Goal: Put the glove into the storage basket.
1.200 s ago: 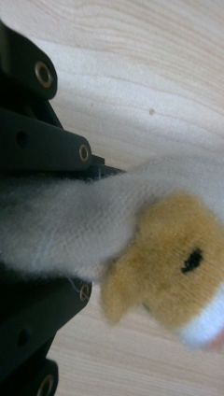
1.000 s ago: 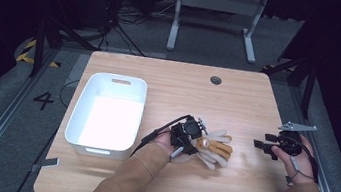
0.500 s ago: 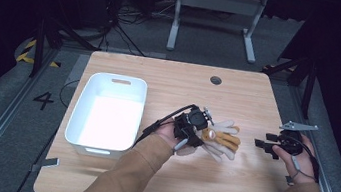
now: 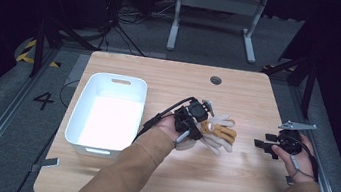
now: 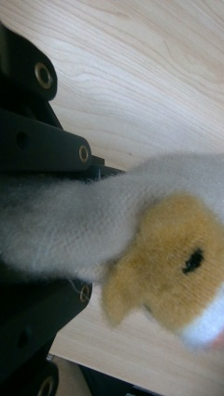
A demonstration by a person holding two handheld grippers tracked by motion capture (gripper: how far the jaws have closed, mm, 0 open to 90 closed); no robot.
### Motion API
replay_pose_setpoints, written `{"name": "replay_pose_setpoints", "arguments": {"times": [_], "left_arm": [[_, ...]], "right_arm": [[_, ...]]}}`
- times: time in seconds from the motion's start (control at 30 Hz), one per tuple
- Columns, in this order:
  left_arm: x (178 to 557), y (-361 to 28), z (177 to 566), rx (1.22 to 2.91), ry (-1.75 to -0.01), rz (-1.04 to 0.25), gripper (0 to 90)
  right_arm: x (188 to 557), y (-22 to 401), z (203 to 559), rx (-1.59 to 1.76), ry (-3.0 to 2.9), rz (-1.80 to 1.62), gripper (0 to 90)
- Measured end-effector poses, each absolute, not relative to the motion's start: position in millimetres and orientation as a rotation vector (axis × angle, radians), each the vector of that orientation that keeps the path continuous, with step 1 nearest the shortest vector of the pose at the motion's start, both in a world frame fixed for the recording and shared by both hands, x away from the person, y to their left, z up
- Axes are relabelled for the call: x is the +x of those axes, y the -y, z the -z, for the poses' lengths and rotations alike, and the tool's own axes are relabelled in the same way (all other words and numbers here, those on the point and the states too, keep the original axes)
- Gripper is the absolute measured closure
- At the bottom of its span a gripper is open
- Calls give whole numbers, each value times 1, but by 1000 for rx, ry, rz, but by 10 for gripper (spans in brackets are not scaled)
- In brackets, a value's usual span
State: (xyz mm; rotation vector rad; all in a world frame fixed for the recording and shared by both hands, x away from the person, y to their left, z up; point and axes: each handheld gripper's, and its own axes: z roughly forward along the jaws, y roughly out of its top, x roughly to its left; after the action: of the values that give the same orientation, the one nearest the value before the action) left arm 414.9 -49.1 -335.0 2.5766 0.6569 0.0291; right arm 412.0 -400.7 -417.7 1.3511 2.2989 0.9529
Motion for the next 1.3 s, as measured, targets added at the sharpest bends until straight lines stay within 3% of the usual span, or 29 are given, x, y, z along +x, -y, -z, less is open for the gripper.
{"name": "replay_pose_setpoints", "arguments": {"times": [0.67,1.07,1.17,1.2,1.3], "left_arm": [[441,3,322,2509,-1095,18,701],[447,-17,313,2485,-1195,-34,701],[449,-21,311,2480,-1218,-56,699],[450,-26,309,2465,-1248,-54,699],[450,-32,305,2435,-1290,-52,699]], "right_arm": [[445,374,415,1296,-2383,-894,393],[459,362,418,1281,-2422,-917,393],[460,362,418,1274,-2426,-935,420],[462,361,417,1249,-2445,-950,483],[466,357,417,1246,-2444,-951,502]]}}
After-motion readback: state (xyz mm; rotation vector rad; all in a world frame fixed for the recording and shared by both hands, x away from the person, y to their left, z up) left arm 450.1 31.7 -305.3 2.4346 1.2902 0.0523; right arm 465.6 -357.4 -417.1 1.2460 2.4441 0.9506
